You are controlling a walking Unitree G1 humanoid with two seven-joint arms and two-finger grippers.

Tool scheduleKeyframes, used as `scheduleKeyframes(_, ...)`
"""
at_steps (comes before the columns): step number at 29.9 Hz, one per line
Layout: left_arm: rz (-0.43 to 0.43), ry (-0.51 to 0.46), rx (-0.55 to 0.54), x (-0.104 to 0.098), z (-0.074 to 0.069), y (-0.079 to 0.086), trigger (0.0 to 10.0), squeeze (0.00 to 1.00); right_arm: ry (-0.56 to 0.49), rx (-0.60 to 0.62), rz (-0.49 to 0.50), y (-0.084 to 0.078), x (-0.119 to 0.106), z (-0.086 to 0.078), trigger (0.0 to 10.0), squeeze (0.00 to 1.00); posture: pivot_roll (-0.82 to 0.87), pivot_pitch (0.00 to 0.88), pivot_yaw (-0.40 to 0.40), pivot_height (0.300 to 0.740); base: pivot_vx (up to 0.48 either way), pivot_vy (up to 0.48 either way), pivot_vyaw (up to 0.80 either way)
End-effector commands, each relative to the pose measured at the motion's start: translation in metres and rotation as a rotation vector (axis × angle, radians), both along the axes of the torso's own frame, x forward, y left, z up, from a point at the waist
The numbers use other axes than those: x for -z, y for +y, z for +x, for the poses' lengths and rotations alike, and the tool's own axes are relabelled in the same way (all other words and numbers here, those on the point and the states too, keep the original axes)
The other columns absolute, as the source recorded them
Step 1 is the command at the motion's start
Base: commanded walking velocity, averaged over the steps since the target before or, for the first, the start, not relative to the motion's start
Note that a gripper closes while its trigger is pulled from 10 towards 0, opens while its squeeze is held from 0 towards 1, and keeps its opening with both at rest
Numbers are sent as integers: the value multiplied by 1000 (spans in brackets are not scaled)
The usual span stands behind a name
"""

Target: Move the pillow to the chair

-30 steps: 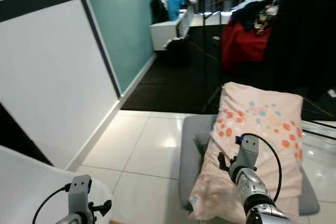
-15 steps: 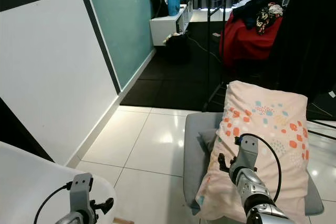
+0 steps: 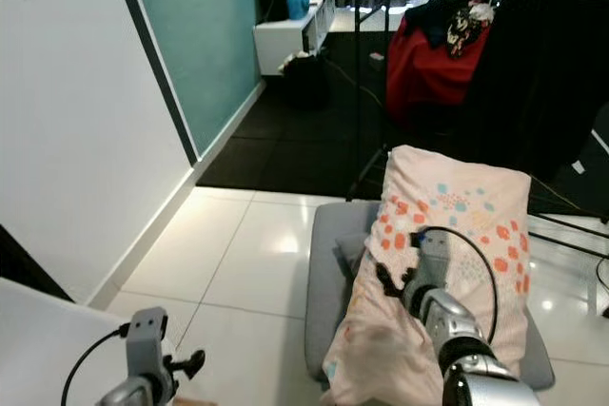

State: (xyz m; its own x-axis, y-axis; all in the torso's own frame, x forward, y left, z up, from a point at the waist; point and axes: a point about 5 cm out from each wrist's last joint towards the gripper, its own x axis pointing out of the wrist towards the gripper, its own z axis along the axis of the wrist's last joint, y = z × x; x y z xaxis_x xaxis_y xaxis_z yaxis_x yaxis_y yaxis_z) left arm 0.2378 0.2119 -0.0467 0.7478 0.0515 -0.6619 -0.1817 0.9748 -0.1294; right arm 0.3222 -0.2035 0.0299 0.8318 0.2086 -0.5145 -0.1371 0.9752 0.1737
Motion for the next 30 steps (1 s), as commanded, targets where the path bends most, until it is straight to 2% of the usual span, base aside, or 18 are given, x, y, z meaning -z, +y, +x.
scheduleKeyframes(1, 49, 4, -23, 0, -4, 10, 10000, 0, 78, -22, -74, 0, 15, -12, 10000, 0, -214, 0, 11, 740, 0, -259, 0)
scheduleKeyframes(9, 48, -64, -35, -8, 7, 7, 10000, 0, 106, 19, -144, -11, 18, -16, 10000, 0, -221, 0, 10, 740, 0, -276, 0)
scheduleKeyframes(12, 49, -70, -33, -9, 9, 6, 10000, 0, 106, 25, -149, -14, 18, -16, 10000, 0, -221, 0, 9, 740, 0, -319, 0)
scheduleKeyframes(13, 50, -91, -26, -13, 13, 3, 10000, 0, 107, 50, -154, -21, 16, -16, 10000, 0, -219, 0, 6, 740, 0, -480, 0)
scheduleKeyframes(17, 47, -107, -27, -15, 17, 0, 10000, 0, 105, 49, -156, -26, 13, -15, 10000, 0, -218, 0, 2, 740, 0, -480, 0)
scheduleKeyframes(30, 33, -139, -28, -19, 22, -9, 10000, 0, 125, 23, -175, -28, 9, -12, 10000, 0, -225, 0, 4, 740, 0, -480, 0)
